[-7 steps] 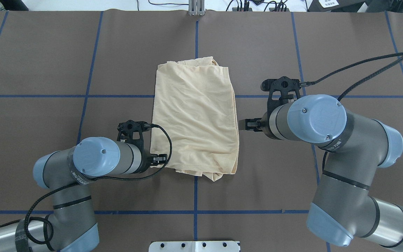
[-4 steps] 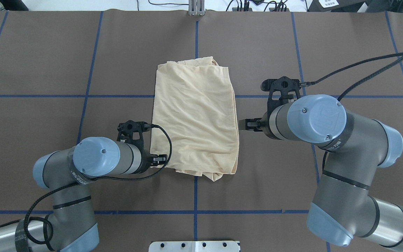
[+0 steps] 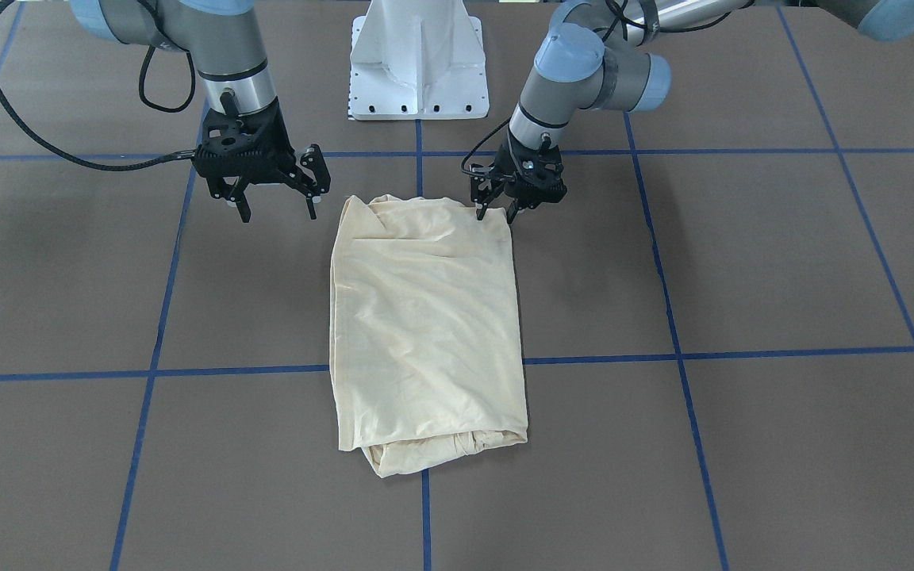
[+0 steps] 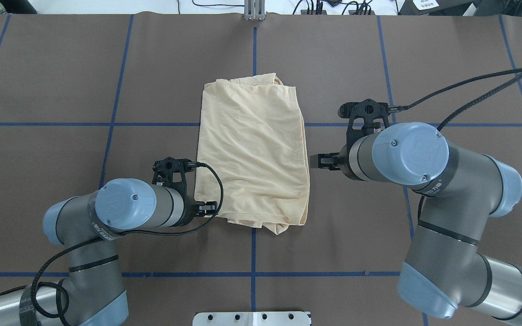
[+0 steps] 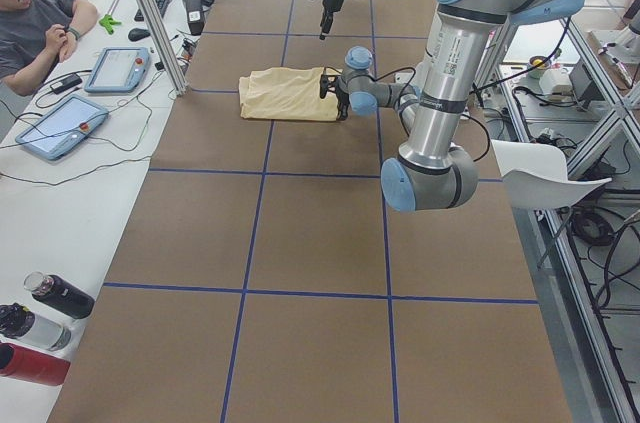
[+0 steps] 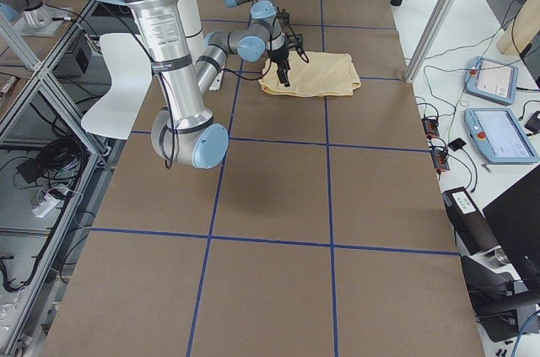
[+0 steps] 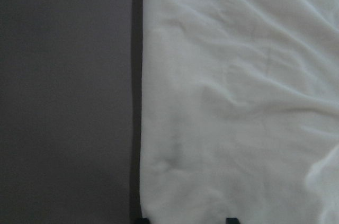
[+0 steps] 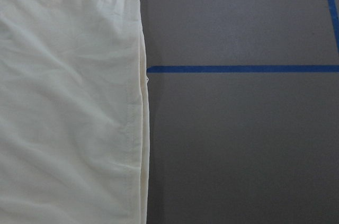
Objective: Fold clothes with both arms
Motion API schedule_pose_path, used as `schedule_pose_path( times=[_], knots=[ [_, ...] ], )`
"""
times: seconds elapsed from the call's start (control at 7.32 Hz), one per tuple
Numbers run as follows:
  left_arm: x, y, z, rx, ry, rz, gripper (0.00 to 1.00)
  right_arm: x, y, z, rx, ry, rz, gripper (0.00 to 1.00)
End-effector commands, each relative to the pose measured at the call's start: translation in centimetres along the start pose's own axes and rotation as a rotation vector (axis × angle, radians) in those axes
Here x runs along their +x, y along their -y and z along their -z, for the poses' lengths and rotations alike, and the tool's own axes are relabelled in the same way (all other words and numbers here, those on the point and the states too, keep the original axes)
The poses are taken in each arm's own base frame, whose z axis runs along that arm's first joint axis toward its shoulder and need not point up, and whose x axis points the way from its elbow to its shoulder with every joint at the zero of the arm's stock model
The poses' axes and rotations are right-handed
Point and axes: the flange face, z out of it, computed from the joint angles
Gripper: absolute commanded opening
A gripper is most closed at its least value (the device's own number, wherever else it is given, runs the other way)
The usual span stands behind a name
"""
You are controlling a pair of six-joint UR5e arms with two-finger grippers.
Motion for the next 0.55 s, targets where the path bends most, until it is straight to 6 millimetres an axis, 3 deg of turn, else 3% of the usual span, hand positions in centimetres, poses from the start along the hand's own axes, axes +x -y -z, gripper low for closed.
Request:
schedule_pose_path(
  times=[0.0, 0.14, 0.27, 0.41],
  knots=[
    [0.20, -0.78, -0.32, -0.008, 0.000, 0.003, 0.36, 0.01, 0.01, -0.01, 0.001, 0.000, -0.001, 1.00],
    [0.24, -0.76, -0.25, -0.006, -0.001, 0.018, 0.10, 0.01, 0.01, -0.01, 0.001, 0.000, -0.001, 1.00],
    [0.52, -0.77, 0.22, -0.005, -0.010, 0.020, 0.00, -0.03, -0.07, -0.03, 0.000, 0.000, 0.000, 1.00],
    [0.55, -0.80, 0.40, -0.006, -0.014, 0.020, 0.00, -0.10, -0.19, -0.06, 0.001, 0.000, 0.002, 1.00]
  ],
)
